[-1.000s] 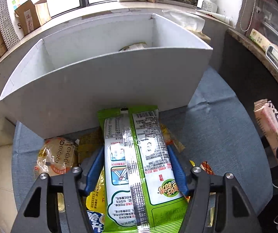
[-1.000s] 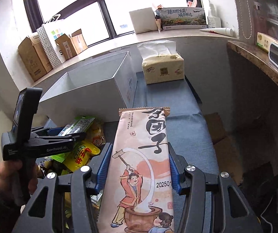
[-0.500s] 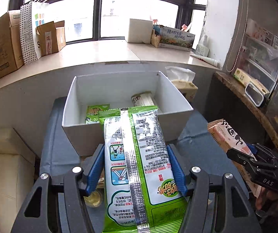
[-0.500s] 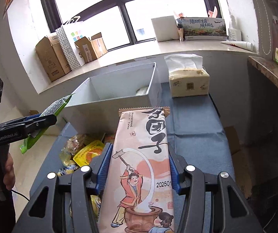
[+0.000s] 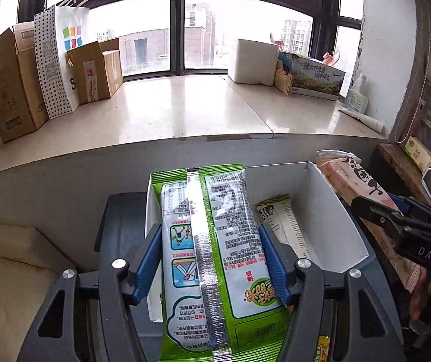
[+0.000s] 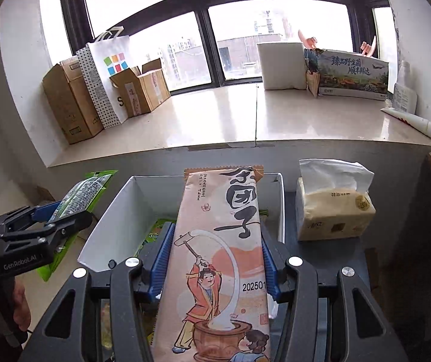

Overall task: Organize snacks
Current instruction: 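Lower both bags into the white box and open both tools, then grasp the yellow spicy-strip bag with the right tool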

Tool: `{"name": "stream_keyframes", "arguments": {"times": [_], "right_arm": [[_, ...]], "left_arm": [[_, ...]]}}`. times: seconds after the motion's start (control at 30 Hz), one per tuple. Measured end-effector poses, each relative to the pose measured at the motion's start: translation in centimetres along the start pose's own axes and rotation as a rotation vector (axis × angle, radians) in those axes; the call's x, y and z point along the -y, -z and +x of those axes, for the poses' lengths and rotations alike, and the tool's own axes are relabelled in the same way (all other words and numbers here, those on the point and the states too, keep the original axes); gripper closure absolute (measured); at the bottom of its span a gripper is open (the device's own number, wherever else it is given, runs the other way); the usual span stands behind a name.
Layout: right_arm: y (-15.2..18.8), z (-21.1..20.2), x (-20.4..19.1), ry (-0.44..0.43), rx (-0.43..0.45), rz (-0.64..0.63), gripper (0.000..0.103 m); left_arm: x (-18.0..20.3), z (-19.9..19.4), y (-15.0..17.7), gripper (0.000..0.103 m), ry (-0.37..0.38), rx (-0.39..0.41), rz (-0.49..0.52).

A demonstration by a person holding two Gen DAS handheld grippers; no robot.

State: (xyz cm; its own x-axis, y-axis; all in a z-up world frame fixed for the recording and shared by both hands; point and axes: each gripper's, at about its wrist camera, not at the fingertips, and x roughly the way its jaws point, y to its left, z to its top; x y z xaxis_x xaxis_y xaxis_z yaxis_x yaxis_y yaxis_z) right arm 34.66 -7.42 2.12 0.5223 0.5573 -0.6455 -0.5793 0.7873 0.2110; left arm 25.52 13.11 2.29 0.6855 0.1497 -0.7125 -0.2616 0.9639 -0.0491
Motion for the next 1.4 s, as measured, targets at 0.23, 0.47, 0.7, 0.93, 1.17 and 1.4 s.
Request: {"name": "stream_keyframes", "arguments": {"times": [0.23,0.47,0.7,0.93,1.17,1.4], "right_arm": [[-2.1,6.4,2.3,0.051,-0.074,0.081,0.034],[-1.4,5.1,2.9,0.083,-0.034,0.045,0.005],[-0.3,0.2,1.9,0.013,0.029,0.027,0.0],[4.3,-6.4,0.4,-0.11,0.046,0.003,0.0],[14.5,-9.3,-0.1,-0.264,-0.023,0.015,0.0],[21.7,-7.8,0.0,-0.276,-0.173,-0.015,0.0]], "left_arm": [[-0.7,5.4,-0.1,0.008,-0.032,-0.077,-0.003],[-1.6,6.2,1.2,0.0,-0.03,-0.09,-0.016],[-1.1,3.4,2.5,0.0,0.007,-0.061,-0.016],[1.1,-4.2,6.1,0.0,0.042,0.022,0.052],[1.5,-10.8,13.2,0.0,0.102,0.066,0.037],[1.0,-11.9,19.5,0.0,0.135,-0.004,-0.029]]}}
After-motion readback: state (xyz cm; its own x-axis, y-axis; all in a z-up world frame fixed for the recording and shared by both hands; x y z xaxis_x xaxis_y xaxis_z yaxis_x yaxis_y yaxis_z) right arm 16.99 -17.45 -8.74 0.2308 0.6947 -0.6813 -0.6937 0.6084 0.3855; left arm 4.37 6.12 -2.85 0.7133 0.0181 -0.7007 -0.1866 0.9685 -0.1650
